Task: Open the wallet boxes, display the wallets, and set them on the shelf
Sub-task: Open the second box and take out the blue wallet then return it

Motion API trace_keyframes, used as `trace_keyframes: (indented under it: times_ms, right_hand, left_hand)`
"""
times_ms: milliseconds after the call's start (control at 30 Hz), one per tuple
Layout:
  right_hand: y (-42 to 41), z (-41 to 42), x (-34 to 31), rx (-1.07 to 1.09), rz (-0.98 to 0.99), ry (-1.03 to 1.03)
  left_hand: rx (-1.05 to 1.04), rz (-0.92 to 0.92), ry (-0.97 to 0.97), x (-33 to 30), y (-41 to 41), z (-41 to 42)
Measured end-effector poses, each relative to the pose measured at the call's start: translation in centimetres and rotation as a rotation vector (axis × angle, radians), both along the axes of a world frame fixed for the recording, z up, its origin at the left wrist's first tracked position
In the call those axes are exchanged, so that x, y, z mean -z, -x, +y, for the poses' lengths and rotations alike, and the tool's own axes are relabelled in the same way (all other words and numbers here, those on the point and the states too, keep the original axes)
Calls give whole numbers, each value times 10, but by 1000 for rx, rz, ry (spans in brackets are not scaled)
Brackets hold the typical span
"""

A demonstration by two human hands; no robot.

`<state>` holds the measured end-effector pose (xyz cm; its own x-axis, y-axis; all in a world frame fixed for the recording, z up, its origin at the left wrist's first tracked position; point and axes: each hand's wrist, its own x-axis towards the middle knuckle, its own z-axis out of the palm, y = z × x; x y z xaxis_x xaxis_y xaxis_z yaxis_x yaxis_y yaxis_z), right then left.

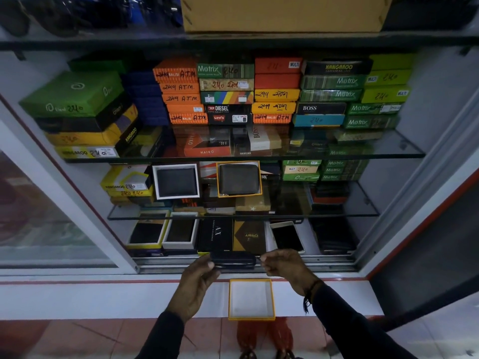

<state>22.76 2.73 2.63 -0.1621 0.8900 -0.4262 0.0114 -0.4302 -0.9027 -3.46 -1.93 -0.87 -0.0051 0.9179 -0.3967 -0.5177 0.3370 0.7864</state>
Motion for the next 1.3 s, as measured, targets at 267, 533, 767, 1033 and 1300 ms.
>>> trace_keyframes:
  times_ms: [267,533,767,1033,1300]
  right_hand:
    - [20,-14,9,-56,-46,17]
    - [33,-20,11,-163,-99,16]
    - [33,-28,14,-402,-167,101]
    - [-14,-29,54,124,-614,94]
    - [3,-37,61,43,-565,249]
  left_hand:
    - [60,352,-91,-6,-29,7]
    - [111,84,34,-3,-35,9]
    - [90,344,75,-3,-50,10]
    - [251,447,172,21,-48,-5]
    - [244,958,157,38,-56,-6]
